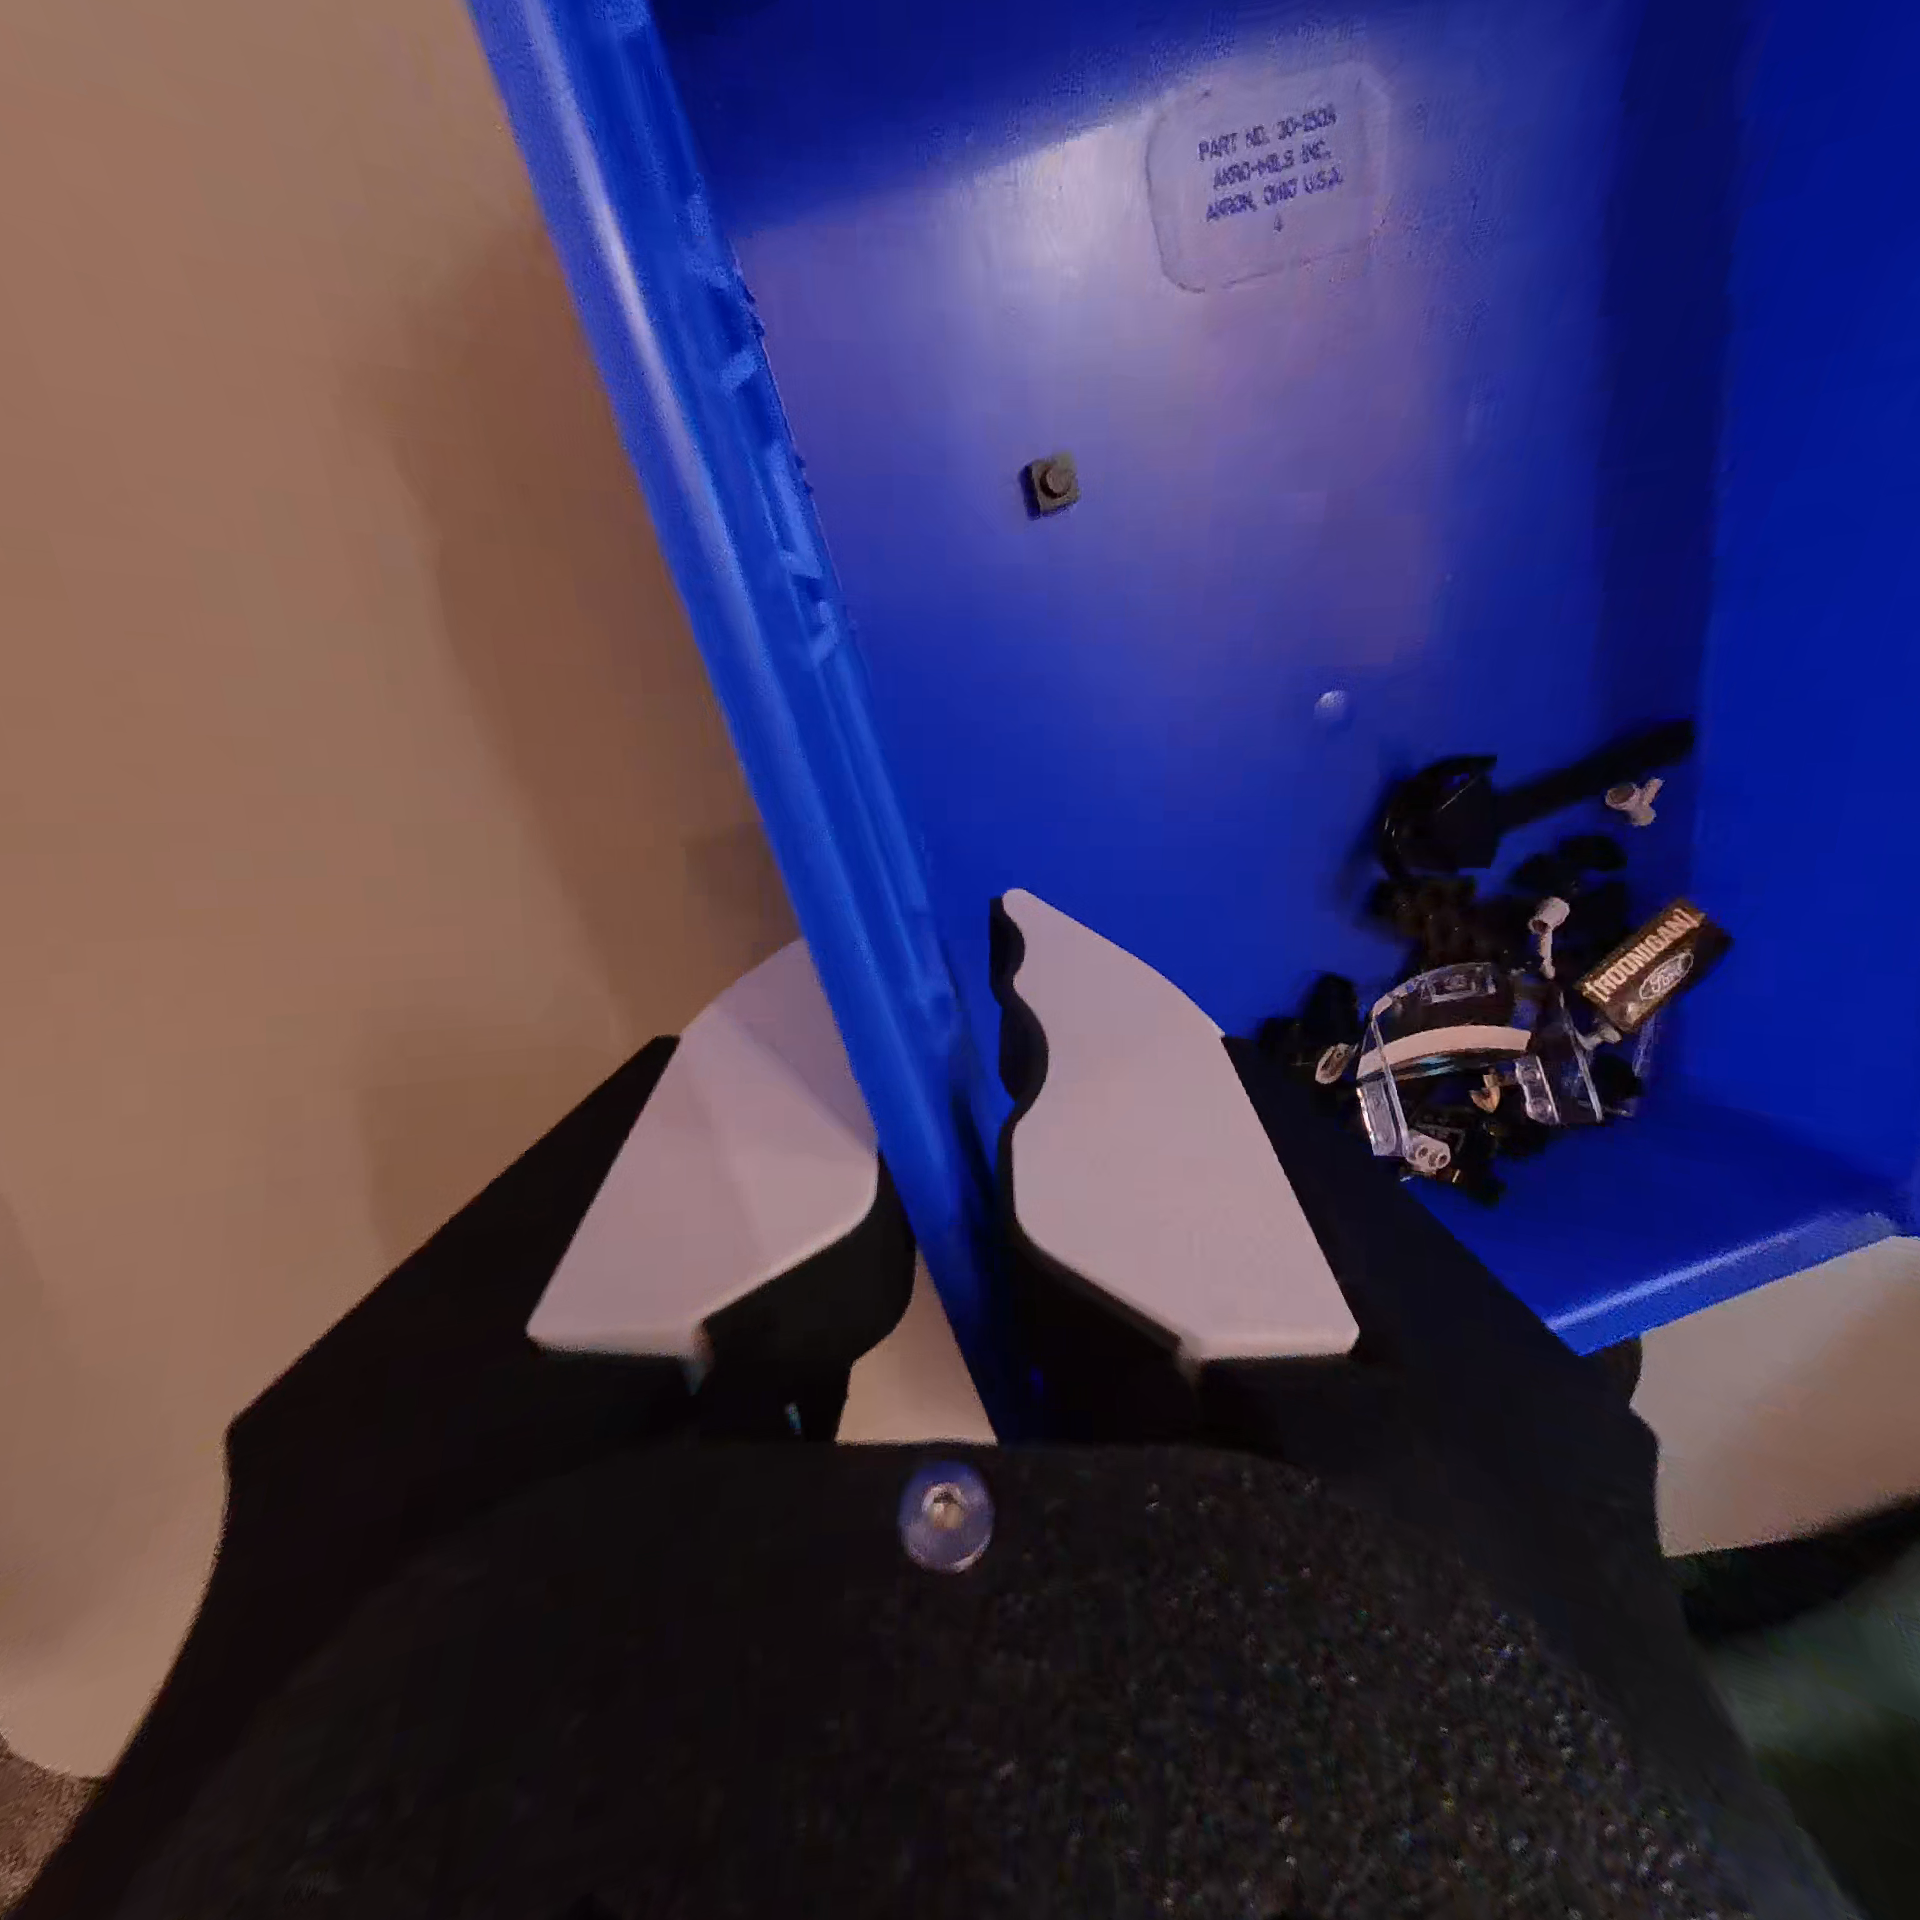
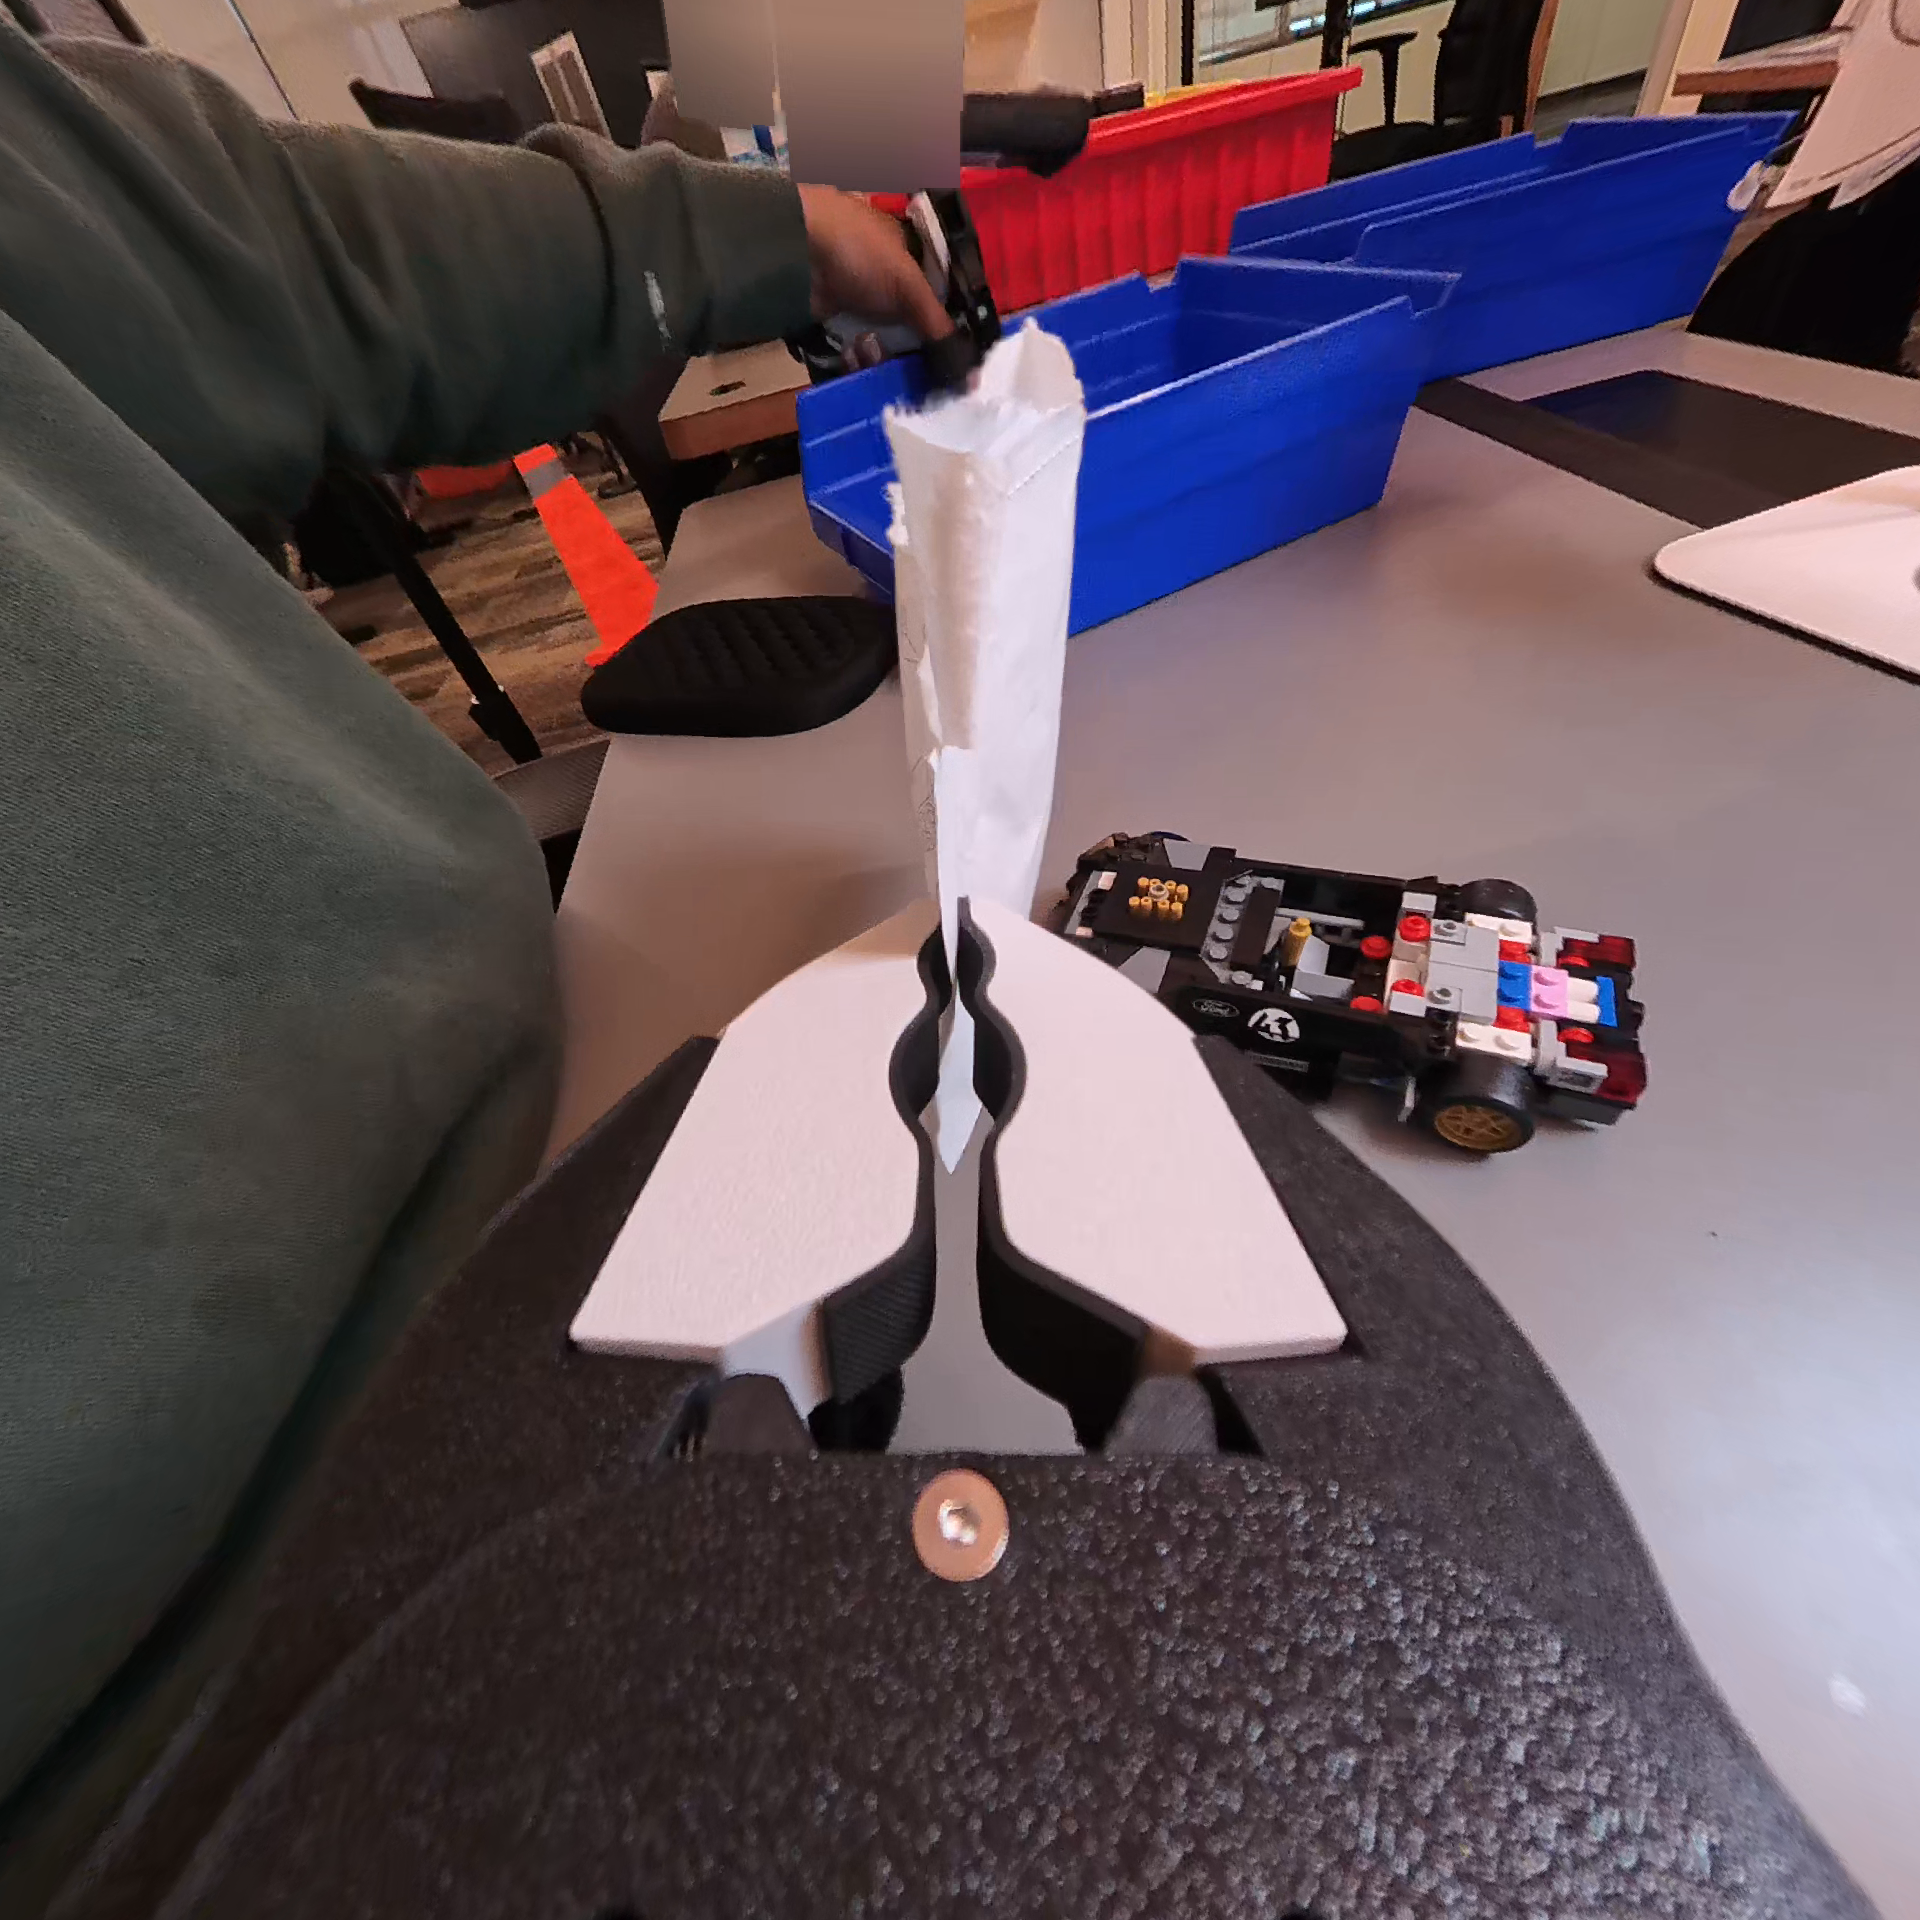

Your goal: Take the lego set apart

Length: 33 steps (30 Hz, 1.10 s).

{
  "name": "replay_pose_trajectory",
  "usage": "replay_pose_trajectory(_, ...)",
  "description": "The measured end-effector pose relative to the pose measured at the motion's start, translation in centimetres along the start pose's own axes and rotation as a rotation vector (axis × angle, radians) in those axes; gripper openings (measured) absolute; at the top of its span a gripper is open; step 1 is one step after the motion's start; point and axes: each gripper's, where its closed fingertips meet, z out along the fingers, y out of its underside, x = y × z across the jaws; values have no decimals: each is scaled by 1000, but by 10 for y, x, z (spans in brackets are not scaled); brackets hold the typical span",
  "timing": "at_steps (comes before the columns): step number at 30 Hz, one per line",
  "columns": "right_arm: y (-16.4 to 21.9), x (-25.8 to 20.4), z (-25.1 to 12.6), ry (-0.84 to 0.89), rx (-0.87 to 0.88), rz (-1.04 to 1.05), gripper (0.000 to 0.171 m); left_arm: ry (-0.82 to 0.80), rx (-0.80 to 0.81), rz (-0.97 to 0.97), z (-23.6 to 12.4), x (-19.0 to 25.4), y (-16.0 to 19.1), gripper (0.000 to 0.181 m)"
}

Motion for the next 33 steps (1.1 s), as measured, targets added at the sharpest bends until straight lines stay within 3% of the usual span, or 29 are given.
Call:
replay_pose_trajectory(8,8,0,7,-9,-37,5,0,-131,-26,141,-33,-12,1,14)
replay_pose_trajectory(22,7,2,5,4,-35,-5,0,40,-119,109,-3,-20,17,18)
replay_pose_trajectory(33,13,5,9,-2,-62,5,0,172,-64,123,-7,-17,16,25)
